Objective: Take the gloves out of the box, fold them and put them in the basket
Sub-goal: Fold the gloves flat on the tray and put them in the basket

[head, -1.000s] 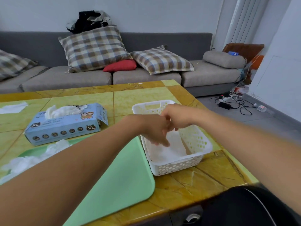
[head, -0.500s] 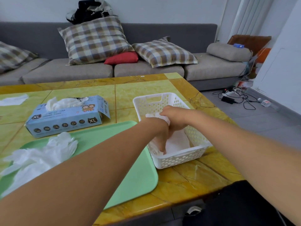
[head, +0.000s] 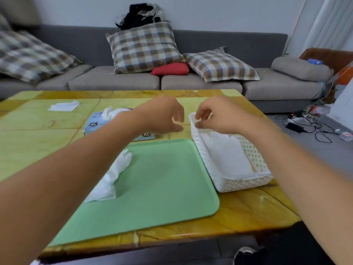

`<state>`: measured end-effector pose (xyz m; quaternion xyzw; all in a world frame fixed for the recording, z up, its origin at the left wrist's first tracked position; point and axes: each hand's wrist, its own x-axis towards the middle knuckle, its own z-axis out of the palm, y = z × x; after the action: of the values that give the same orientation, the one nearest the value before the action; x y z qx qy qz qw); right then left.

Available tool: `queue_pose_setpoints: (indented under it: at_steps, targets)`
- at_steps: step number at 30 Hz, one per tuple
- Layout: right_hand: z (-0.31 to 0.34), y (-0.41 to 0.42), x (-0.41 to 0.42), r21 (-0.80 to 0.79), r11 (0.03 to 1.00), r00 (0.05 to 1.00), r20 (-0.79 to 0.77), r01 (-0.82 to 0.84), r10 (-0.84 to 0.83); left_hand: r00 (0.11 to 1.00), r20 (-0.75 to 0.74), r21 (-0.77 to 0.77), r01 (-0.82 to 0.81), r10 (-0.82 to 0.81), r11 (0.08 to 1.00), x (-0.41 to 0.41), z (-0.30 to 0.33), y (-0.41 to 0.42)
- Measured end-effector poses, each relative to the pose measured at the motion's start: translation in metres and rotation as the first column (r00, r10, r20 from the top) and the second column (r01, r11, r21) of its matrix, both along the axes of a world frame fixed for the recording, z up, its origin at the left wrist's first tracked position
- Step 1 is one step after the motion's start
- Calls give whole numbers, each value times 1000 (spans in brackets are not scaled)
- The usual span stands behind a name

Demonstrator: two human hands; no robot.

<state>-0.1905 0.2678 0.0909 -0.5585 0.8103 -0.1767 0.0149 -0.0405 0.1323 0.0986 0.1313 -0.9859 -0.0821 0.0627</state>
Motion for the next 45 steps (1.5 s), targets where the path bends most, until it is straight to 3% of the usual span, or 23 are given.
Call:
queue_pose_setpoints:
  at_steps: [2,5,7,10,12,15,18,20,22,25,29,35,37,39,41,45]
  targets:
    - [-5,-24,48,-79,982,977,119,-169,178,991,-18,19,-132,133,991,51,-11,-39]
    - [-39,-68,122,104,912,904,215,-398,370,947,11,8,-321,321,947,120,-45,-83]
    - [-65,-101,163,167,875,879,243,-454,410,912,-1,9,-409,409,912,164,-68,-103]
    - [-94,-129,194,227,850,879,160,-475,448,897,16,55,-442,442,895,203,-86,-116]
    - [-105,-131,199,218,867,893,164,-448,420,908,49,126,-420,417,899,213,-87,-119]
    - [-114,-122,196,78,916,908,189,-393,374,943,127,234,-329,307,915,214,-81,-116]
    - [-118,-108,188,-83,923,919,90,-376,383,951,210,183,-266,227,946,202,-82,-110]
    - [-118,-104,186,28,912,913,9,-409,409,948,261,192,-236,183,953,196,-82,-108]
    - [-118,-102,187,115,903,910,61,-414,409,934,330,236,-219,133,947,194,-84,-106]
    - [-115,-104,180,-5,923,891,256,-386,374,915,387,257,-230,118,939,197,-88,-106]
    - [-100,-100,159,-132,937,838,418,-325,350,918,356,263,-281,178,923,199,-90,-110]
    - [-101,-98,144,-144,975,645,732,-169,220,913,332,217,-316,235,924,193,-92,-110]
    - [-107,-98,150,-107,991,485,864,-81,133,899,333,165,-351,284,922,192,-89,-107]
    - [-113,-99,161,-53,998,257,965,21,46,900,296,126,-369,320,921,191,-85,-104]
    - [-119,-102,172,16,997,96,995,72,-23,907,279,202,-377,316,904,190,-83,-102]
    - [-119,-104,178,69,996,25,997,59,-71,940,240,306,-312,244,899,189,-86,-92]
